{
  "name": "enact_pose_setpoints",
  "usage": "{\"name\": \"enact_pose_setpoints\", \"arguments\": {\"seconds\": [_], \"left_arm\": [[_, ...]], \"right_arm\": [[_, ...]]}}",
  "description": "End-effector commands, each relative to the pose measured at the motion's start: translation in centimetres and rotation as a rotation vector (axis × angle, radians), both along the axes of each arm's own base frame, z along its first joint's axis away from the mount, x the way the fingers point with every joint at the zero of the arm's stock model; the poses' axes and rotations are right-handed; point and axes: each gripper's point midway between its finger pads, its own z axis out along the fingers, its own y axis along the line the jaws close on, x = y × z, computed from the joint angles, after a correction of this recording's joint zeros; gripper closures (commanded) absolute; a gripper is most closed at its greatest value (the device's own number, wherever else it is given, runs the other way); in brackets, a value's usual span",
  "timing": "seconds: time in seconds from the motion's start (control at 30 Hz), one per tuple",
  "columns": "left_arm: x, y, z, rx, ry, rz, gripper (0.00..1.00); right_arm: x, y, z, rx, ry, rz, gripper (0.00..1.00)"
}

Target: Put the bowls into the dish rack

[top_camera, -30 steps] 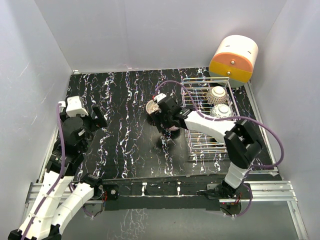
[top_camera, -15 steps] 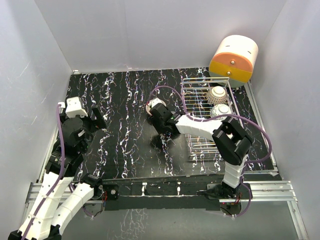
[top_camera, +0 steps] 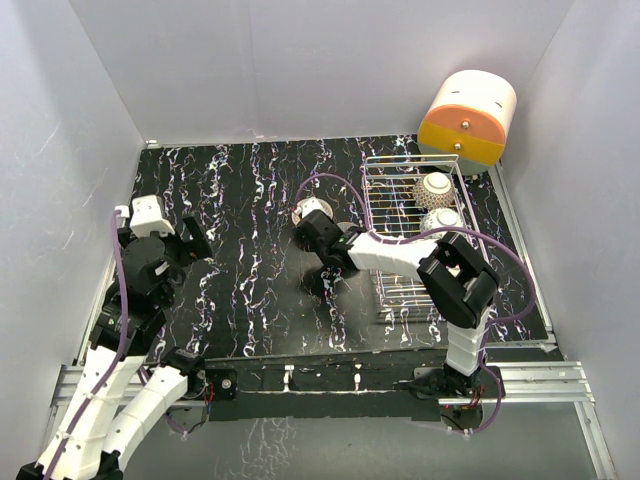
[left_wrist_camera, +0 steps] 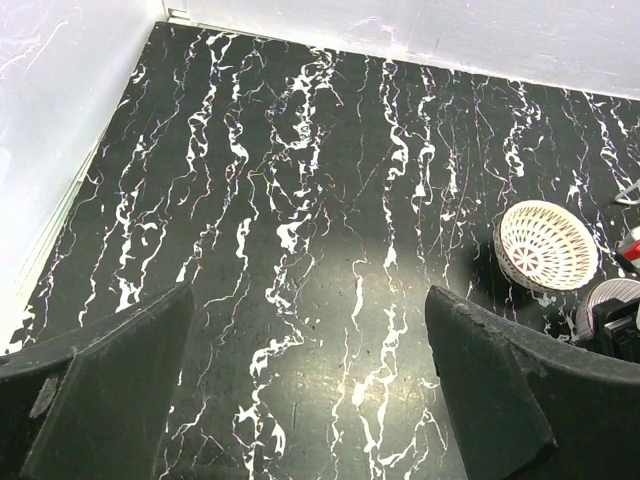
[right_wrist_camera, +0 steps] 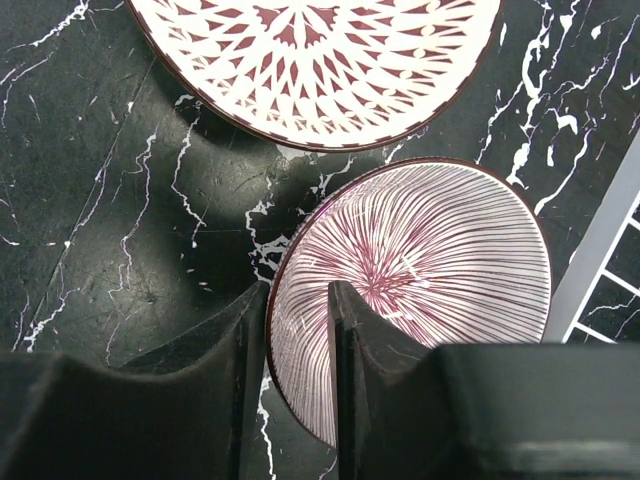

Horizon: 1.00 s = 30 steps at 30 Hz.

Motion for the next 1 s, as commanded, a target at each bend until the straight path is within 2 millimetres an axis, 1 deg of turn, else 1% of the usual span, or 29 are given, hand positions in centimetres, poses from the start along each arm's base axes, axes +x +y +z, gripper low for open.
{"name": "enact_pose_setpoints", "arguments": {"seconds": [0.0,0.07,0.17,0.23,0.3,0.4,0.43,0.53,0.63,0.73,0.8,0.87,0.97], "left_arm": [[-0.5,0.3,1.0,-0.005,-0.022,0.011,0.03],[-0.6,0.4,1.0,-0.005,-0.02,0.011,0.03],[-0.7,0.5,1.0,-0.005,-0.022,0.014,0.03],[-0.8,0.5,1.1,-0.005,-0.023,0.014,0.03],[-0.8,0.6,1.2,-0.005,-0.025,0.017,0.03],[-0.9,0.7,1.4,-0.006,-0.028,0.019,0.03],[-0.9,0.7,1.5,-0.006,-0.029,0.019,0.03],[-1.0,0.7,1.7,-0.009,-0.033,0.021,0.03],[-1.1,0.8,1.9,-0.011,-0.037,0.023,0.03],[-1.3,0.8,2.0,-0.014,-0.04,0.023,0.03],[-1.3,0.8,2.1,-0.015,-0.041,0.023,0.03],[-1.4,0.8,2.2,-0.02,-0.043,0.022,0.03],[-1.5,0.8,2.4,-0.023,-0.047,0.018,0.03]], "right_arm": [[0.4,0.5,-0.1,0.026,-0.027,0.001,0.69],[0.2,0.5,-0.5,0.026,-0.015,0.004,0.7],[-0.1,0.6,-0.6,0.043,-0.003,0.009,0.79],[-0.4,1.0,-0.1,0.069,0.003,0.019,0.84],[-0.6,1.5,1.0,0.112,0.001,0.024,0.86],[-1.1,2.8,3.7,0.206,-0.004,0.056,0.87],[-1.3,3.4,5.1,0.253,-0.008,0.075,0.88],[-2.7,5.1,8.3,0.382,0.004,0.142,0.88],[-4.2,6.3,11.5,0.51,0.009,0.209,0.89],[-5.4,6.9,14.9,0.624,-0.009,0.262,0.91],[-6.0,7.0,16.7,0.675,-0.014,0.283,0.91],[-6.0,6.5,18.5,0.717,-0.041,0.281,0.91],[-4.4,4.2,21.4,0.807,-0.093,0.245,0.91]]}}
